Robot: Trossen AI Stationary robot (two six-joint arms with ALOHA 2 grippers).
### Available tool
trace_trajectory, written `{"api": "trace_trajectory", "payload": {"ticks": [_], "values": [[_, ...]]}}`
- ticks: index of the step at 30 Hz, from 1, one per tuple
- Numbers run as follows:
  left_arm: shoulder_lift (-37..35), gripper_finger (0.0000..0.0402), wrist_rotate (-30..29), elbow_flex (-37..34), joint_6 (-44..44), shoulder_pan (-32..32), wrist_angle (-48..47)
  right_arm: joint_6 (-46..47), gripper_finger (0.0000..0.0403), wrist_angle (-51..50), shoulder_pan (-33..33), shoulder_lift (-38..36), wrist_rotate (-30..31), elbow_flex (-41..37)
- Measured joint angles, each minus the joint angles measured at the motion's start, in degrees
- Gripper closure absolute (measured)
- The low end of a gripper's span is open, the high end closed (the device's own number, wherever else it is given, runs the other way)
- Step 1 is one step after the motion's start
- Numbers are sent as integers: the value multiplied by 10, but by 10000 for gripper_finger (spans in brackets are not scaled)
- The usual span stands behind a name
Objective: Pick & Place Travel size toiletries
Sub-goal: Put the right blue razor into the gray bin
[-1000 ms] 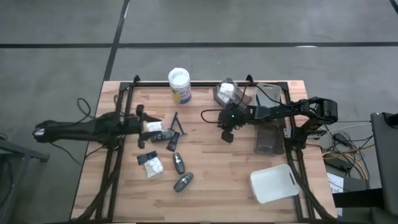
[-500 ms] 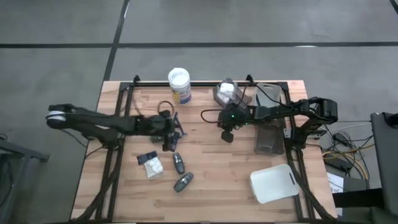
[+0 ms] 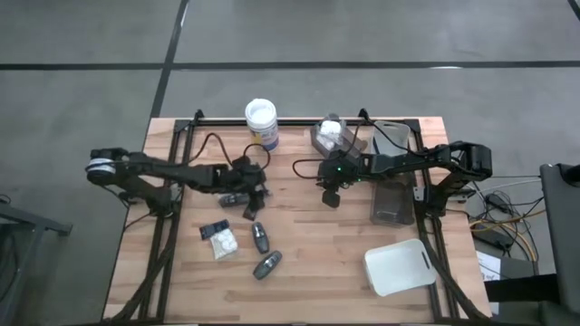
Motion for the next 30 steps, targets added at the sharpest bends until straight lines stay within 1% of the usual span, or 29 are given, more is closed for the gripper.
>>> {"api": "trace_trajectory", "payload": {"ticks": [3, 5, 11, 16, 20, 23, 30], "values": [[1, 163, 26, -13, -17, 13, -9, 8, 310, 2, 0, 0, 0, 0], [8, 163, 33, -20, -29, 18, -21, 9, 304, 4, 0, 0, 0, 0], [45, 163, 34, -33, -35, 21, -7, 13, 292, 5, 0, 0, 0, 0], [80, 163, 19, -28, -34, 22, 6, 15, 281, 5, 0, 0, 0, 0], [94, 163, 15, -22, -31, 22, 9, 15, 271, 5, 0, 0, 0, 0], [97, 163, 13, -21, -15, 23, 23, 20, 264, 4, 0, 0, 0, 0], [99, 163, 15, -23, 71, 26, 83, 94, 249, 4, 0, 0, 0, 0]]}}
